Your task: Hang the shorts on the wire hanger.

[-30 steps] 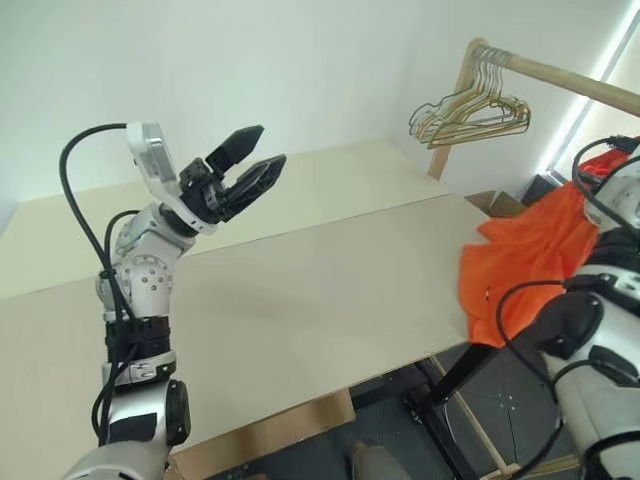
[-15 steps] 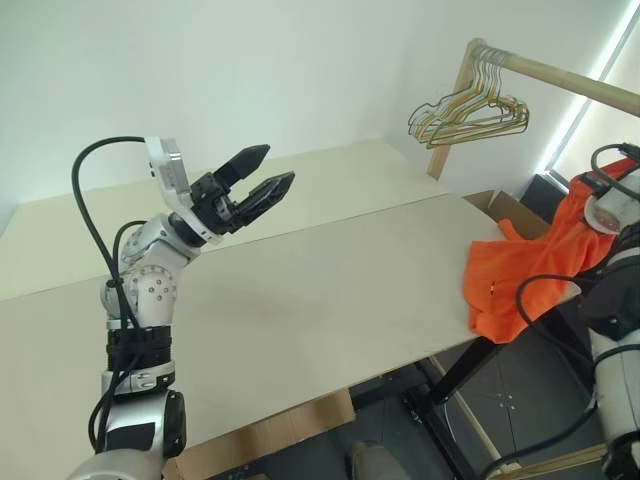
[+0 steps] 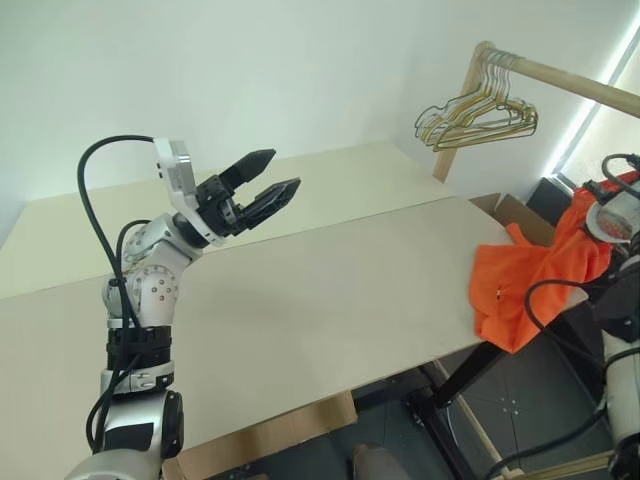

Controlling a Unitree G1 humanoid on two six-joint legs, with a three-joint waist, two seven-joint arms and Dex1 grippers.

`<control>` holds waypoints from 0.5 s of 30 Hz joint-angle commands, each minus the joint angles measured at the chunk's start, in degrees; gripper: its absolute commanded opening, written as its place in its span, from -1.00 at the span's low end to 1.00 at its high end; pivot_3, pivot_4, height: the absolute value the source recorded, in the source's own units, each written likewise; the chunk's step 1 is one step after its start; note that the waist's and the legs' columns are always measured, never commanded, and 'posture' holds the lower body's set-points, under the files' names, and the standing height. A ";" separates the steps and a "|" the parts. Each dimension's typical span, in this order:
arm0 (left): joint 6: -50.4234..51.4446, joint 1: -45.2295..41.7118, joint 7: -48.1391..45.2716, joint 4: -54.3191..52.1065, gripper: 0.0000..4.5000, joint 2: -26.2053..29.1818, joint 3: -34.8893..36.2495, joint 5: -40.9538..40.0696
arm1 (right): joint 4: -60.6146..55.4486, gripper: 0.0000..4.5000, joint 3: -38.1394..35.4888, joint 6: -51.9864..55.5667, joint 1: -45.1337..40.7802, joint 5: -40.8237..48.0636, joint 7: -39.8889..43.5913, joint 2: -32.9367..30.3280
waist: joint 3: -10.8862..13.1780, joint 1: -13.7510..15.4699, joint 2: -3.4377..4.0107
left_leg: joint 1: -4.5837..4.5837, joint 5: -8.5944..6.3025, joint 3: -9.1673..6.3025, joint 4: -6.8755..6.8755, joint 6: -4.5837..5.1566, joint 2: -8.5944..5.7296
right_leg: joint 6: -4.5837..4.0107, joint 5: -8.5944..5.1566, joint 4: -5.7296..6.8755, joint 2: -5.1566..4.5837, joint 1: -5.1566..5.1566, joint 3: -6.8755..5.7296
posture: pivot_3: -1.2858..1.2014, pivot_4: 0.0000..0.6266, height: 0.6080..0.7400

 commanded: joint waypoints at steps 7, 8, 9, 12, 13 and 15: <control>-1.50 0.77 -4.96 -2.41 1.00 0.88 0.33 -2.86 | -1.37 0.47 2.65 -1.99 -0.15 0.38 -0.73 0.60 | 0.00 0.06 0.01 | 0.00 0.00 0.04 -0.02 0.00 -0.01 | 0.00 0.00 0.00 -0.01 0.00 0.05 | -0.07 -1.00 1.00; -1.48 1.21 -6.44 -2.85 1.00 0.91 0.28 -3.61 | -1.42 0.64 2.69 -2.00 -0.09 0.41 -0.97 0.58 | 0.00 0.05 0.01 | 0.01 0.00 0.04 -0.02 0.00 -0.01 | 0.00 0.00 0.00 -0.01 0.00 0.05 | -0.07 -1.00 1.00; -1.49 1.48 -7.37 -3.12 1.00 0.92 0.23 -4.11 | -1.42 0.81 2.78 -2.01 -0.05 0.48 -1.07 0.54 | 0.01 0.03 0.01 | 0.01 0.00 0.04 -0.02 0.00 0.00 | 0.00 0.00 0.00 -0.01 0.00 0.05 | -0.07 -1.00 1.00; -1.61 1.86 -8.89 -3.18 1.00 0.92 0.10 -4.60 | -2.04 0.98 3.91 -2.16 0.11 -0.18 -2.03 0.61 | 0.01 0.06 0.01 | 0.01 0.00 0.04 -0.02 0.00 0.00 | 0.01 0.00 -0.01 -0.01 -0.01 0.04 | -0.07 -1.00 1.00; -1.74 1.93 -9.37 -3.09 1.00 0.92 0.05 -4.57 | -2.32 0.98 4.40 -2.32 0.17 -0.51 -2.42 0.66 | 0.01 0.05 0.01 | 0.01 0.00 0.04 -0.02 0.00 0.00 | 0.00 0.00 -0.01 -0.01 -0.01 0.04 | -0.07 -1.00 1.00; -2.09 2.13 -10.18 -2.90 1.00 0.91 -0.08 -4.44 | -3.26 0.98 5.22 -2.56 0.23 -0.92 -3.20 0.83 | 0.01 0.05 0.01 | 0.01 0.00 0.05 -0.02 0.00 0.00 | 0.00 0.00 -0.01 -0.01 0.00 0.05 | -0.07 -1.00 1.00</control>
